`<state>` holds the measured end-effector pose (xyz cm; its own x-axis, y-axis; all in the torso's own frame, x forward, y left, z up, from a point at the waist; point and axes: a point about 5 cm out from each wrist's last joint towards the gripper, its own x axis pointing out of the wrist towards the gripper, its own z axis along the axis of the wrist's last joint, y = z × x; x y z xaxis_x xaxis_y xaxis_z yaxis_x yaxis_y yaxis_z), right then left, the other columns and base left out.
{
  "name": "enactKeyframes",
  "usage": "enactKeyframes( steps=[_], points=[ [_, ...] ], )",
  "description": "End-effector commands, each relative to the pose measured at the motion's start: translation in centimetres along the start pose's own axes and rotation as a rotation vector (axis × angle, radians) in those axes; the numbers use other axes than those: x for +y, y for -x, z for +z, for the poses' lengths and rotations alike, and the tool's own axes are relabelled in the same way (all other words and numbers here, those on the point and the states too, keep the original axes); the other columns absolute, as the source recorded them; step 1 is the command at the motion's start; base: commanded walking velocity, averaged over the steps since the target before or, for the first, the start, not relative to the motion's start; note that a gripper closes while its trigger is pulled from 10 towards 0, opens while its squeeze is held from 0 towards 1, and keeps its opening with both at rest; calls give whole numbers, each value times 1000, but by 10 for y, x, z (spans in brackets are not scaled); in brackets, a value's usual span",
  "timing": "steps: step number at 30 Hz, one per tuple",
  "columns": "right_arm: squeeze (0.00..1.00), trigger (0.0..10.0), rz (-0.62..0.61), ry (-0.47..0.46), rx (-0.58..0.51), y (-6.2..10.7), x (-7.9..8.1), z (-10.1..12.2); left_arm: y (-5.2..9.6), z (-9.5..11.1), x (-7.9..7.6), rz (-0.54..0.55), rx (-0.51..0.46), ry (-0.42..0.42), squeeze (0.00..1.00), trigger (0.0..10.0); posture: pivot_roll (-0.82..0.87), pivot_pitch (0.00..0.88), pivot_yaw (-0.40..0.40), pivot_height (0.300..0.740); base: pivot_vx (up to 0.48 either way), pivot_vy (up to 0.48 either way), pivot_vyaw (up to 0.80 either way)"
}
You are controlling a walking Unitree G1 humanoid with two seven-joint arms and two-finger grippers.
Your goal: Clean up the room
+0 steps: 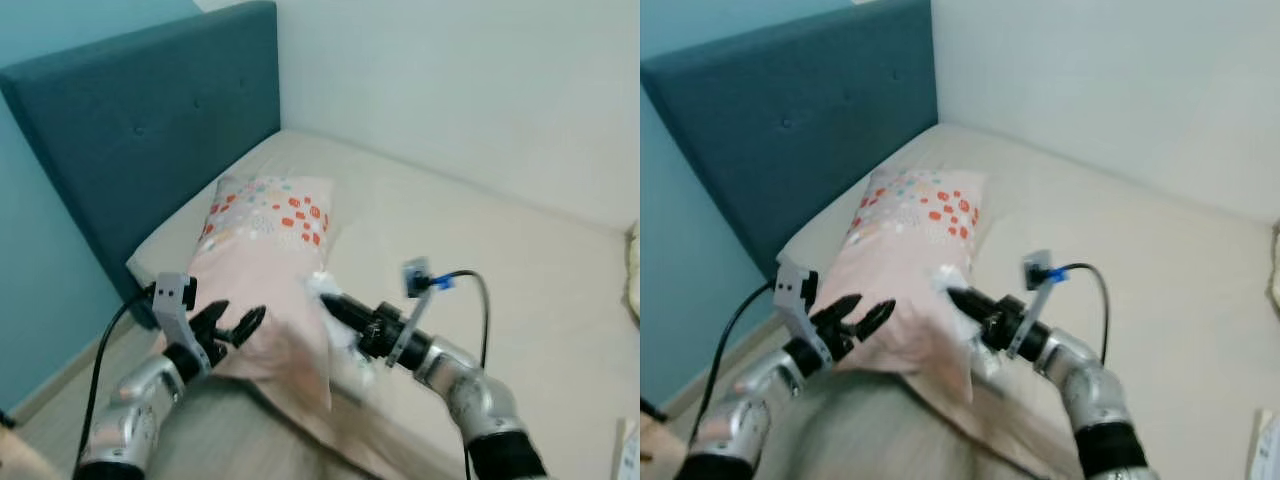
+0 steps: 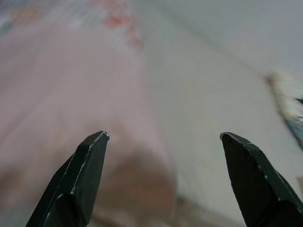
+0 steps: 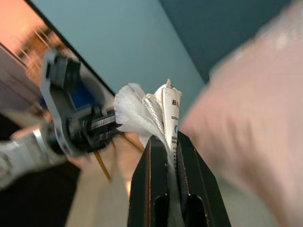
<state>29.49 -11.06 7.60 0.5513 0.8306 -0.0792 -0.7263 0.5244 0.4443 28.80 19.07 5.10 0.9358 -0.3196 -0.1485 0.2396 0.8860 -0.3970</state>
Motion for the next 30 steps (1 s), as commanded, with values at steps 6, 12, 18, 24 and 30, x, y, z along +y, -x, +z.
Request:
enactKeyframes(
  steps=[6, 12, 18, 24, 30],
  points=[
    [0, 10000, -217, 154, 334, 12, -16, -64, 38, -75, 40, 411, 209, 216, 0, 10000, 31, 64, -54, 703, 0, 0, 694],
    [0, 10000, -446, 150, 441, 41, -36, -94, 99, -137, 53, 693, 550, 132, 0, 10000, 25, 53, -49, 703, 0, 0, 694],
    [0, 10000, -598, 39, 465, 74, -46, -115, 145, -175, 46, 633, 919, -146, 0, 10000, 6, 44, -42, 703, 0, 0, 691],
    [0, 10000, -676, -150, 470, 101, -36, -148, 150, -188, 33, 497, 1038, -231, 0, 10000, 21, 40, -59, 703, 0, 0, 690],
    [0, 10000, -794, -266, 523, 126, -25, -177, 134, -184, 29, 472, 1020, -246, 0, 10000, 19, 35, -55, 703, 0, 0, 688]
  ],
)
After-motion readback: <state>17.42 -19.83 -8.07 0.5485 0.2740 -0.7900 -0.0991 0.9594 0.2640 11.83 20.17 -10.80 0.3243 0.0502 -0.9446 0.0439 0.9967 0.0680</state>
